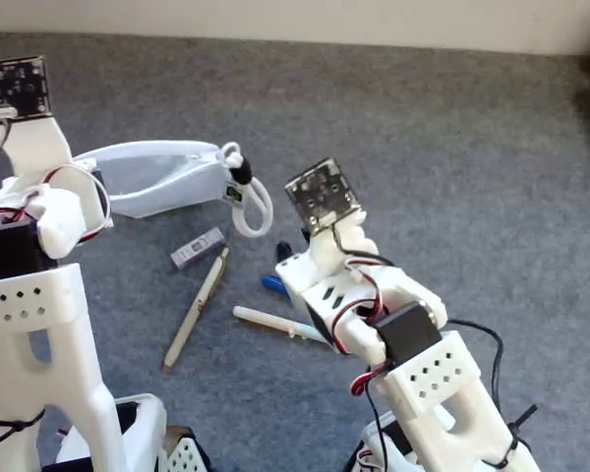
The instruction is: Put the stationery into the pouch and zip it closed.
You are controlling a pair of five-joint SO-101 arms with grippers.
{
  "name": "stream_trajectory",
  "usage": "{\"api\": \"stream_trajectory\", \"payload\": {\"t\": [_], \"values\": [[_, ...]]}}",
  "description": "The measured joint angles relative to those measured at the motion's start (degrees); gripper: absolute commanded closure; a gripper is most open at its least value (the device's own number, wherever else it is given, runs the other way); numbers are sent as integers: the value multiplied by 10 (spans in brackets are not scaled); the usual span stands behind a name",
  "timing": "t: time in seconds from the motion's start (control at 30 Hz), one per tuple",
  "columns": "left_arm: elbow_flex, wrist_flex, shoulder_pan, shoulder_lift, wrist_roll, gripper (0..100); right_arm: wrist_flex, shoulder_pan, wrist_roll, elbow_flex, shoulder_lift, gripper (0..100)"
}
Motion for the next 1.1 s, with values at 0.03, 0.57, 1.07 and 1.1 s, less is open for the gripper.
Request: {"api": "stream_trajectory", "payload": {"t": [0.03, 0.57, 1.07, 1.1], "values": [[0, 0, -4, 0, 0, 992, 0, -4, 3, 5, 0, 893], [0, 1, -15, 0, 0, 992, -4, -128, 8, 6, 237, 893], [0, 1, -16, 1, 3, 993, -6, -133, 66, -135, 506, 893], [0, 1, -16, 1, 3, 993, -6, -135, 66, -142, 516, 893]]}}
